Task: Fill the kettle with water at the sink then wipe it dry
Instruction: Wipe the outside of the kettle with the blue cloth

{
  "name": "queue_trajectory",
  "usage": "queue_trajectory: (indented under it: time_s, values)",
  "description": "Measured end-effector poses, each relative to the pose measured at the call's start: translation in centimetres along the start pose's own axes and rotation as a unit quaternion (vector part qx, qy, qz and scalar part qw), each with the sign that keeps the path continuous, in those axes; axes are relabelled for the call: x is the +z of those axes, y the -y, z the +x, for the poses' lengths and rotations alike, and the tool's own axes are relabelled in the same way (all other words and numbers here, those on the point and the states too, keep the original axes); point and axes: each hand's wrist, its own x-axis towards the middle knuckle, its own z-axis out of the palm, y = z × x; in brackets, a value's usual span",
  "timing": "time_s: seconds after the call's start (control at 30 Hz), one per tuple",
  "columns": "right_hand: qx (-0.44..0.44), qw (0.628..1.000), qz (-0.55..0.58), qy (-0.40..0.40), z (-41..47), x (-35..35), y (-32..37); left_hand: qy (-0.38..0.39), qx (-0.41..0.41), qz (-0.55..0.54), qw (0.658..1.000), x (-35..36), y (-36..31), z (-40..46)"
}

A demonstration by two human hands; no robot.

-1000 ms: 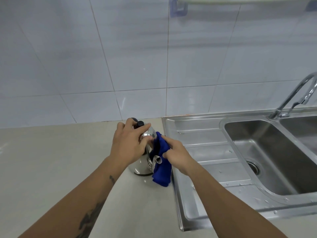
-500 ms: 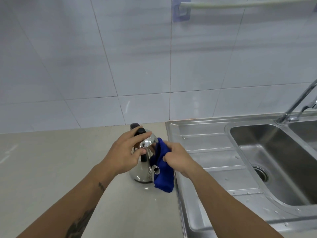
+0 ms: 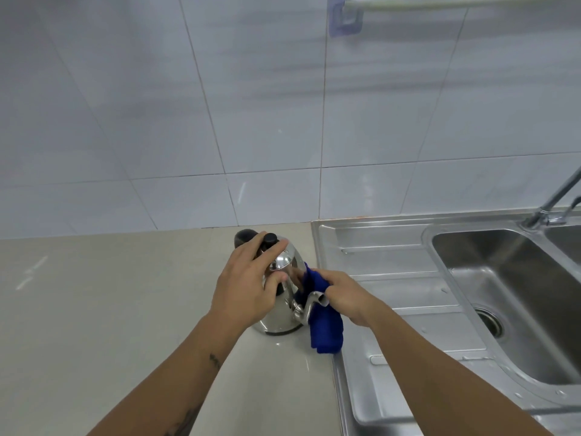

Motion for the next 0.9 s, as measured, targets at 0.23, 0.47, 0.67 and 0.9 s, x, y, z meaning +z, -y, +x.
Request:
queue_trajectory:
  time_s: [0.23, 0.47, 0.67, 0.9]
  values:
    - [0.007, 0.99, 0.084, -0.109, -3.4, -1.5, -1.5, -0.034, -0.044, 0.094, 0.994, 1.8, -3.8, 0.6]
    - [0.03, 0.987, 0.11, -0.112, -5.8, 1.5, -3.1, 0.088, 0.036, 0.017, 0.995, 0.1, -1.0, 1.3]
    - [0.027, 0.978, 0.144, -0.152, -6.0, 1.5, -1.8, 0.081, 0.045, 0.076, 0.993, -0.8, -0.9, 1.8]
    - [0.003, 0.981, 0.091, -0.174, -5.9, 3.7, -1.3, 0.023, 0.004, 0.097, 0.995, 0.5, -3.8, 0.1]
